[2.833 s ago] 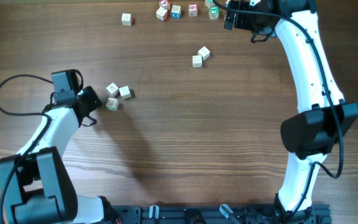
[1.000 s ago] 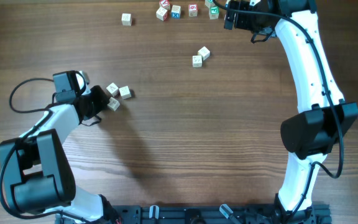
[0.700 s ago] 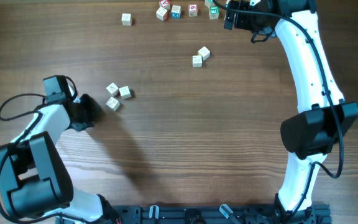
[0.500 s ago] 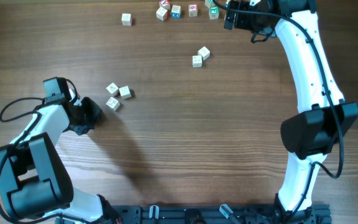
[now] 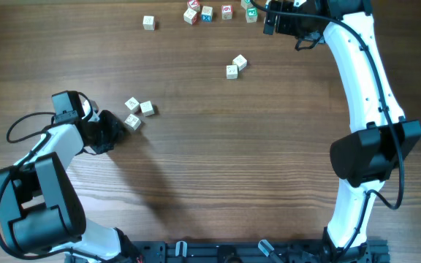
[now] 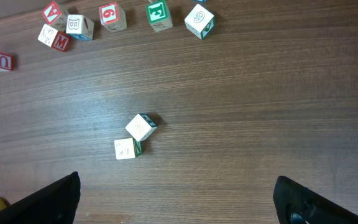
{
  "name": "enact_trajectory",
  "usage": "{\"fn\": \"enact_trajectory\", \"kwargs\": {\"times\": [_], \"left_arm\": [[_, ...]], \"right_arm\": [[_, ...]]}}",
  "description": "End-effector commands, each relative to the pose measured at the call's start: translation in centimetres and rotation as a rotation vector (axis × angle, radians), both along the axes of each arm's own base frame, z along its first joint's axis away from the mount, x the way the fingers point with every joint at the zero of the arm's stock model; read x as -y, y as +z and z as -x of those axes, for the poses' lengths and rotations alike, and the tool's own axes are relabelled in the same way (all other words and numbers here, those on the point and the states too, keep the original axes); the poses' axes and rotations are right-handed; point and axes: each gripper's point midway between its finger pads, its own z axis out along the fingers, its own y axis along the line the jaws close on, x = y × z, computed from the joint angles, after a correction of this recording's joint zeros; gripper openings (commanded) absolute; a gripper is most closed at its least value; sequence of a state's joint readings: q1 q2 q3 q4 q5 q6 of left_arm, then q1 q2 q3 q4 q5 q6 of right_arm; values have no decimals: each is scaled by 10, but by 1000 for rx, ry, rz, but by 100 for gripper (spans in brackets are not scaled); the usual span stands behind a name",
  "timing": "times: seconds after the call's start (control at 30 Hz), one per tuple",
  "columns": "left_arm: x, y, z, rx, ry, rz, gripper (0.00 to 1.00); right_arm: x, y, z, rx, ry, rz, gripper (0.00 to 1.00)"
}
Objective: Form a circle
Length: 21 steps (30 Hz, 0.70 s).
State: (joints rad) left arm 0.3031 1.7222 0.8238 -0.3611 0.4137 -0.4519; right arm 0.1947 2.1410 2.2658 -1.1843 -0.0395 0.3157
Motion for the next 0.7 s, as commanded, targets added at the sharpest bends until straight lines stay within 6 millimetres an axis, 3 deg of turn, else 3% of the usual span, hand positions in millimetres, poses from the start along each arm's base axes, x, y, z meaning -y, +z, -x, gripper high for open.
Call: {"fn": "enact_trajectory", "kwargs": {"times": [0.0,0.27,0.67], "left_arm": [[3,-4,1,-11,21,29,4],[20,4,0,10,-10,130,4],[21,4,0,11,-11,134,4]], "right_arm": [[3,21,1,48,-8,4,100],[3,21,2,47,-9,4,100],[3,21,1,48,-9,4,100]]}}
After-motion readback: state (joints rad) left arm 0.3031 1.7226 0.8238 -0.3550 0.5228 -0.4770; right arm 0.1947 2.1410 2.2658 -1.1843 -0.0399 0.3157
